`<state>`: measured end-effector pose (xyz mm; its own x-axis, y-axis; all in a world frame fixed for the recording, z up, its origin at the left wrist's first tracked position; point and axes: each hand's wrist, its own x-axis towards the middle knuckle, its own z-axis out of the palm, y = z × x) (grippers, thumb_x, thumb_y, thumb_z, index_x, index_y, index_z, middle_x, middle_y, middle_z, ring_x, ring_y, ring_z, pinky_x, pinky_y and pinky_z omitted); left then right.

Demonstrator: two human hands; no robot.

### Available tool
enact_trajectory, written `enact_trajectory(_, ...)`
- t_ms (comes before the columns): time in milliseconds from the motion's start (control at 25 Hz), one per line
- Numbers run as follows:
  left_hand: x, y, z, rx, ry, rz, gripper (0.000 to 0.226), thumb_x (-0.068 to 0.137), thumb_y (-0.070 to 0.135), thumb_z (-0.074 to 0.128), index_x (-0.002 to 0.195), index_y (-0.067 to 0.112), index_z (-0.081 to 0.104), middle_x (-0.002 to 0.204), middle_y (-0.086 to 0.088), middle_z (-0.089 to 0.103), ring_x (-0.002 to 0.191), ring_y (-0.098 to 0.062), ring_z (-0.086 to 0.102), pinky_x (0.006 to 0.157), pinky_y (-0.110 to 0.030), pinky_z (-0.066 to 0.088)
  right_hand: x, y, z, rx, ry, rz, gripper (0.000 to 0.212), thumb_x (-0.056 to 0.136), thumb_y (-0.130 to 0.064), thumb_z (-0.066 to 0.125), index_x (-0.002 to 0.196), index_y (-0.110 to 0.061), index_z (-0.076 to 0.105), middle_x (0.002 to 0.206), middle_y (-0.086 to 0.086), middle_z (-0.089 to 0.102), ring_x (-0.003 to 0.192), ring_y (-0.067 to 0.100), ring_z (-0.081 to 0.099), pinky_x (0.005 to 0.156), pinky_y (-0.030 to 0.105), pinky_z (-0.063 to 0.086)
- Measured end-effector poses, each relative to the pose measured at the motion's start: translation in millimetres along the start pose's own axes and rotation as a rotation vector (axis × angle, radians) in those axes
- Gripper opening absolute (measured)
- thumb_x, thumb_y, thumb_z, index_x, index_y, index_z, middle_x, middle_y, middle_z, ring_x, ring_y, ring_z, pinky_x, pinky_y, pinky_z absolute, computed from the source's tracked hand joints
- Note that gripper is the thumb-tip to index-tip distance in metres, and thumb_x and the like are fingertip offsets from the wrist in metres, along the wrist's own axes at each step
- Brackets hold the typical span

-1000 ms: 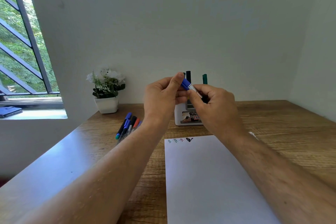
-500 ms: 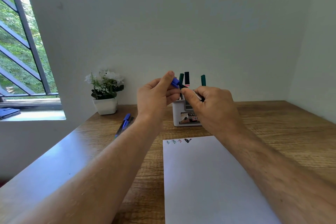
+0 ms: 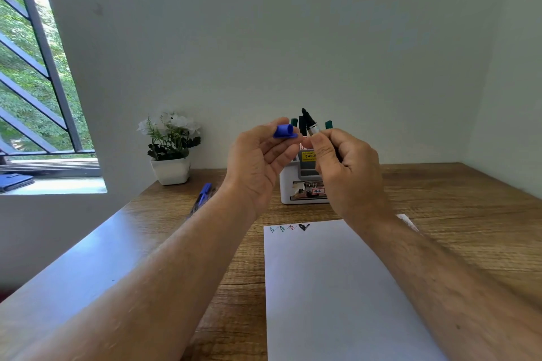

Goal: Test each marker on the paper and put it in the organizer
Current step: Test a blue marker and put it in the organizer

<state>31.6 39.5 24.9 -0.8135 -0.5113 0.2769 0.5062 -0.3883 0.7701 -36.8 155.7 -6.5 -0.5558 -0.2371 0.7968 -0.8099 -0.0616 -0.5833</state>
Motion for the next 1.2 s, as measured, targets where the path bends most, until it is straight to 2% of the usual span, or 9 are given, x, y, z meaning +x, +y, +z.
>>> enact_trajectory(160, 1.9, 1.3, -4.4, 0.034, 0.032, -0.008, 0.026, 0.091, 0.007, 0.048, 0.104, -0.002, 0.069, 0.085, -0.017, 0.074, 0.068, -0.018, 0.072, 0.057, -0.023, 0.057, 0.8, -4.4, -5.3, 0.078, 0.054, 0.043, 0.023, 0.101, -0.020, 0.051, 0.121, -0.028, 0.057, 0.076, -0.005, 0.065, 0.050, 0.004, 0.061, 0.044, 0.018, 0.049)
enact_trajectory(320, 1.8, 2.7, -11.6, 0.255, 0.019, -0.158, 0.031, 0.084, 0.004, 0.036, 0.092, 0.003, 0.066, 0.071, -0.012, 0.065, 0.055, -0.016, 0.061, 0.049, -0.025, 0.051, 1.1, -5.2, -11.8, 0.113, 0.059, 0.099, 0.020, 0.103, -0.017, 0.045, 0.110, -0.025, 0.062, 0.093, 0.004, 0.067, 0.047, 0.019, 0.065, 0.039, 0.028, 0.051)
enact_trajectory(480, 2.6, 4.9, -19.3, 0.789, -0.080, -0.282, 0.030, 0.079, 0.004, 0.029, 0.078, 0.010, 0.058, 0.057, -0.002, 0.046, 0.051, -0.016, 0.037, 0.049, -0.027, 0.032, -1.0, -4.3, -13.5, 0.164, 0.050, 0.268, 0.026, 0.101, -0.007, 0.044, 0.114, -0.022, 0.061, 0.099, 0.005, 0.070, 0.057, 0.024, 0.071, 0.043, 0.033, 0.055)
enact_trajectory(560, 3.9, 5.5, -19.5, 1.199, -0.142, -0.202, 0.024, 0.083, 0.008, 0.039, 0.077, 0.011, 0.062, 0.066, -0.002, 0.053, 0.059, -0.016, 0.045, 0.053, -0.028, 0.037, -2.2, -2.7, -15.6, 0.122, 0.041, 0.334, 0.010, 0.096, -0.020, 0.060, 0.106, -0.020, 0.061, 0.087, 0.004, 0.072, 0.052, 0.020, 0.069, 0.038, 0.026, 0.049)
enact_trajectory(640, 2.9, 5.1, -20.1, 1.516, -0.205, -0.103, 0.018, 0.084, 0.018, 0.053, 0.079, 0.015, 0.070, 0.080, -0.002, 0.066, 0.075, -0.017, 0.059, 0.061, -0.029, 0.047, -3.7, -0.8, -19.2, 0.102, 0.015, 0.401, 0.027, 0.092, -0.041, 0.063, 0.090, -0.015, 0.065, 0.063, 0.004, 0.065, 0.039, 0.013, 0.058, 0.035, 0.020, 0.040)
enact_trajectory(720, 2.7, 4.9, -23.5, 1.567, -0.279, -0.117, 0.011, 0.080, 0.021, 0.061, 0.081, 0.019, 0.071, 0.086, 0.000, 0.071, 0.084, -0.016, 0.064, 0.064, -0.028, 0.049, -5.0, 0.9, -22.5, 0.114, -0.045, 0.479, 0.037, 0.095, -0.045, 0.057, 0.083, -0.012, 0.068, 0.050, 0.006, 0.056, 0.033, 0.011, 0.046, 0.033, 0.018, 0.035)
enact_trajectory(920, 5.6, 2.9, -31.7, 1.553, -0.403, -0.248, 0.017, 0.071, 0.028, 0.084, 0.082, 0.024, 0.072, 0.066, 0.019, 0.066, 0.076, -0.005, 0.060, 0.064, -0.026, 0.042, -10.4, 7.4, -24.9, 0.099, -0.247, 0.558, 0.017, 0.087, -0.022, 0.065, 0.075, -0.012, 0.072, 0.056, 0.011, 0.064, 0.040, 0.020, 0.054, 0.035, 0.020, 0.036)
enact_trajectory(1040, 7.2, -1.9, -33.9, 1.560, -0.470, -0.270, 0.019, 0.069, 0.032, 0.087, 0.078, 0.028, 0.072, 0.073, 0.017, 0.067, 0.075, -0.002, 0.059, 0.066, -0.024, 0.040, -12.4, 12.5, -25.9, 0.081, -0.364, 0.553, 0.016, 0.079, -0.026, 0.069, 0.066, -0.017, 0.066, 0.053, 0.007, 0.056, 0.037, 0.018, 0.046, 0.036, 0.021, 0.033)
enact_trajectory(1200, 6.4, -6.9, -35.7, 1.619, -0.586, -0.297, 0.014, 0.074, 0.030, 0.084, 0.081, 0.031, 0.072, 0.088, 0.012, 0.070, 0.087, -0.006, 0.062, 0.079, -0.029, 0.045, -15.4, 19.8, -23.7, 0.075, -0.494, 0.586, 0.009, 0.069, -0.017, 0.070, 0.075, -0.018, 0.063, 0.047, 0.003, 0.047, 0.034, 0.017, 0.037, 0.035, 0.019, 0.029)
